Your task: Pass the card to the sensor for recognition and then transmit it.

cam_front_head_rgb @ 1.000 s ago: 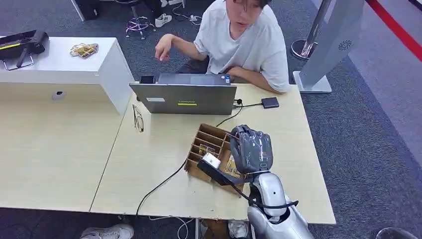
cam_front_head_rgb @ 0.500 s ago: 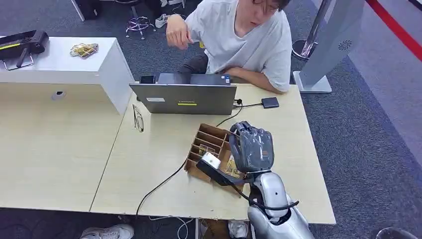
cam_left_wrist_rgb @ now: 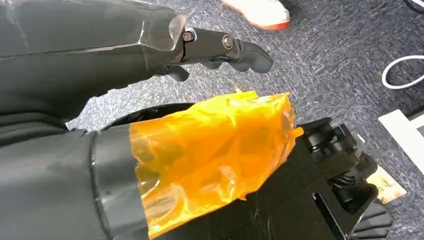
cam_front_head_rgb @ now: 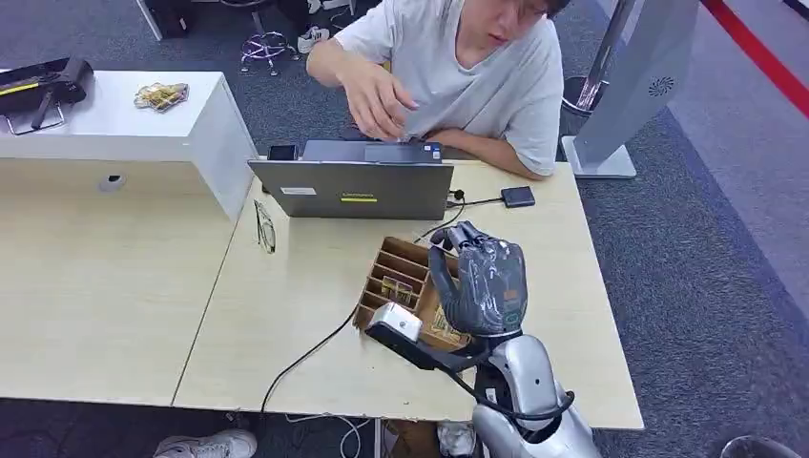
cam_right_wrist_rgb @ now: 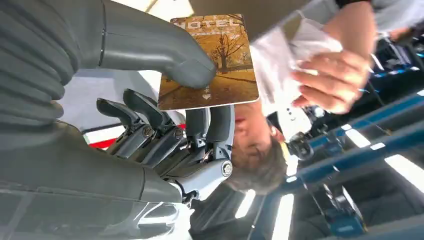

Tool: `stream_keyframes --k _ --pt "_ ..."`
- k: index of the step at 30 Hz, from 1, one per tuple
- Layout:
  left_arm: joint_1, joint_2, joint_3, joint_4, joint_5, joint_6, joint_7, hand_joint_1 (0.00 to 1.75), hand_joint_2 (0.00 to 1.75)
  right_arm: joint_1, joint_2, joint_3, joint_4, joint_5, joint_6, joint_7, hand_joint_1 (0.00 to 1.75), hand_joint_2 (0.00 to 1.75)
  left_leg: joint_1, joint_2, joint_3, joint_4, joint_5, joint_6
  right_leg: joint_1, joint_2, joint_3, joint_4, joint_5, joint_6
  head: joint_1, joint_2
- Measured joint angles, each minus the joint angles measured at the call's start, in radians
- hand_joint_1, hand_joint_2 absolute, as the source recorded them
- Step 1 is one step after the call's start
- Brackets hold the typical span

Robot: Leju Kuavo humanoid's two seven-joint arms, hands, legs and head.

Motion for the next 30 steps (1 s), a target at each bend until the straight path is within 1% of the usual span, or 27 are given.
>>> stream_keyframes --k 12,23,30 --pt "0.005 0.0 0.005 0.0 0.002 0.0 0.0 0.0 0.0 0.004 -0.003 0.007 -0.025 -0.005 -0.003 -0.002 1.75 1.75 0.0 0.0 0.0 0.0 0.0 0.0 0.0 0.0 0.0 0.0 0.0 0.0 0.0 0.0" --pt "0.006 0.0 0.009 0.0 0.007 0.002 -0.011 0.0 0.0 0.012 -0.005 0.042 -0.101 -0.049 -0.057 -0.055 1.75 1.75 0.0 0.0 0.0 0.0 0.0 0.0 0.0 0.0 0.0 0.0 0.0 0.0 0.0 0.0" --pt "0.006 0.0 0.009 0.0 0.003 0.002 -0.016 0.0 0.0 0.011 -0.005 0.053 -0.112 -0.069 -0.067 -0.06 1.75 1.75 0.0 0.0 0.0 0.0 0.0 0.0 0.0 0.0 0.0 0.0 0.0 0.0 0.0 0.0"
